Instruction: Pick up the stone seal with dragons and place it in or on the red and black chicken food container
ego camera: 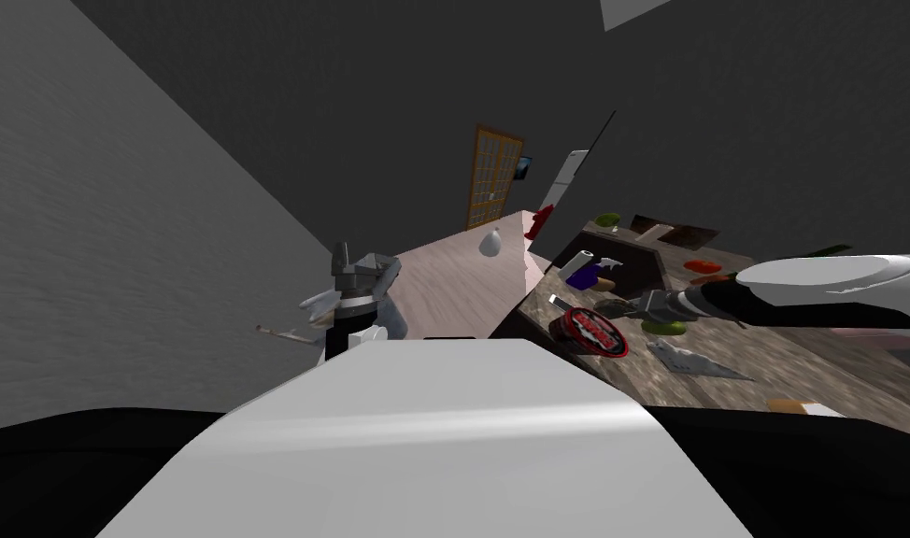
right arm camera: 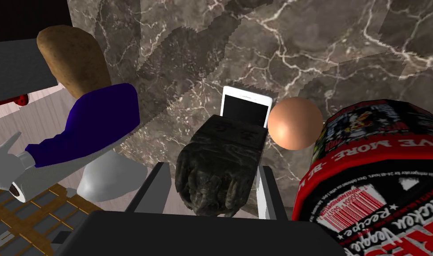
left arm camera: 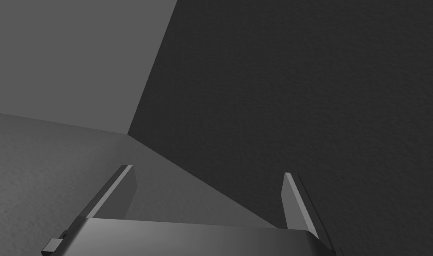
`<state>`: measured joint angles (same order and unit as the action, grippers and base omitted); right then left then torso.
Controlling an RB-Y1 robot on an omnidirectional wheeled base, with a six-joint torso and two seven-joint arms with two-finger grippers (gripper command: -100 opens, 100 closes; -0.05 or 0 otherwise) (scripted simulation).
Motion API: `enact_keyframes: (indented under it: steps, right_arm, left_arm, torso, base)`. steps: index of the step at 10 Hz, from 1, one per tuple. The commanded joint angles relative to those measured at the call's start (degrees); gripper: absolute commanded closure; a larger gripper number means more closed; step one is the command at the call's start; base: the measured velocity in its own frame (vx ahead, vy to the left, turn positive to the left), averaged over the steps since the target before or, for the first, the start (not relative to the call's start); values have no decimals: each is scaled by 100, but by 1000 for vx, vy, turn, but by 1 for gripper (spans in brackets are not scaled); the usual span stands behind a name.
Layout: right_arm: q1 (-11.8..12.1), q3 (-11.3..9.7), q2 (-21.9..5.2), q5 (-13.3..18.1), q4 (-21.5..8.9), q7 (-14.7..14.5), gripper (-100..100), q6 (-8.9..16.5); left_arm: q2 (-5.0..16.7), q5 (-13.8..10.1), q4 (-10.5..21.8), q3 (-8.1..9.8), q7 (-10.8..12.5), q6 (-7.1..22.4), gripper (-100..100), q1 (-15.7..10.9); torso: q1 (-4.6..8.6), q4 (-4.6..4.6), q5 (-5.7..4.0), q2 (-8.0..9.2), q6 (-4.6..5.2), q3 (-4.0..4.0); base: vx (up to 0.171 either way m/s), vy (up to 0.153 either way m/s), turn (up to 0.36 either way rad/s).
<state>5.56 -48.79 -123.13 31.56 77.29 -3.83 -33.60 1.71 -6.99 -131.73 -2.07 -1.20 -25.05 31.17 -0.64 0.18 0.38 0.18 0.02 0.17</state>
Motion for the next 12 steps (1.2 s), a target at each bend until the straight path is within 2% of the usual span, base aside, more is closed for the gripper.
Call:
enact_keyframes:
  steps: [1,2,7,8,12]
  right_arm:
    - [-175,-35,-175,-94,69,18,100,-149]
    - [-311,-39,-362,-156,171,65,100,-267]
    - [-590,-34,-857,-298,463,156,100,-572]
    - [-663,-35,-1044,-345,604,179,100,-703]
    - [-735,-31,-1455,-443,960,201,100,-1025]
  left_arm:
    - [0,0,0,0,0,0,0,0]
    - [0,0,0,0,0,0,0,0]
    - [0,0,0,0,0,0,0,0]
    - [0,0,0,0,0,0,0,0]
    - [0,0,0,0,0,0,0,0]
  torso:
    - [0,0,0,0,0,0]
    - [-2,-1,1,-3,2,-2]
    - [24,-7,-7,-10,2,-8]
    - [26,-7,-7,-10,2,-9]
    - [22,-9,-8,-1,6,-5]
  base:
    - [-22,70,14]
    - [-27,57,5]
    - [-15,22,10]
    - [-18,8,-6]
    - [-30,19,-17]
